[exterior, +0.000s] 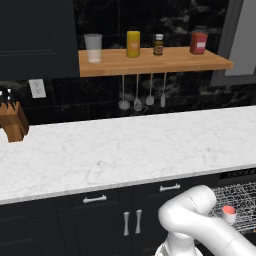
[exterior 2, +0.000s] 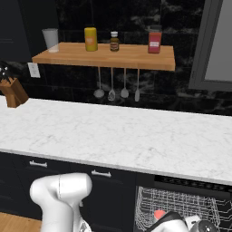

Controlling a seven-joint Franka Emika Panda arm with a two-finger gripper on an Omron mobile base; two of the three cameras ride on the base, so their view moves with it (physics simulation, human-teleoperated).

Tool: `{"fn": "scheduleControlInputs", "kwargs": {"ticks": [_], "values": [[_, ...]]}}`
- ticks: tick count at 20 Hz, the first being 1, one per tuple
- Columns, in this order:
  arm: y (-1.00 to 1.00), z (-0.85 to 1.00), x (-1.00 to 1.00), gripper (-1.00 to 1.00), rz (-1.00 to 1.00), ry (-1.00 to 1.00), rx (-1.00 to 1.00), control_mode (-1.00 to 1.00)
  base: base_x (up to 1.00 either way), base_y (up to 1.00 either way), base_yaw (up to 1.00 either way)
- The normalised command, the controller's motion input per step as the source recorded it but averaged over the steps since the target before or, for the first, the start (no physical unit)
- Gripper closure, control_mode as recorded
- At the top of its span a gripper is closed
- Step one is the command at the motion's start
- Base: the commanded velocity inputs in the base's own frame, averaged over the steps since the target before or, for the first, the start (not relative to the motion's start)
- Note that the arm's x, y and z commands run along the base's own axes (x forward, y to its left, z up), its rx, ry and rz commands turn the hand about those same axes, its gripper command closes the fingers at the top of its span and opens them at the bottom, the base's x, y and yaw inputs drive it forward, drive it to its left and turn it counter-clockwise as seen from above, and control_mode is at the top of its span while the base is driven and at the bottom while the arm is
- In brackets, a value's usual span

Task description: Pick up the cup and bowl from the counter, place them in the dishwasher, and close the dishwasher door.

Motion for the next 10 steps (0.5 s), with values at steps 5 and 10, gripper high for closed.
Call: {"fn": "scheduleControlInputs", "kwargs": {"ticks": [5, 10], "values": [[-0.06, -0.17, 0.44, 1.0, 0.11, 0.0, 0.0, -1.0, 0.0, 0.0, 0.0], [-0.01, -0.44, 0.46, 1.0, 0.11, 0.0, 0.0, -1.0, 0.0, 0.0, 0.0]]}}
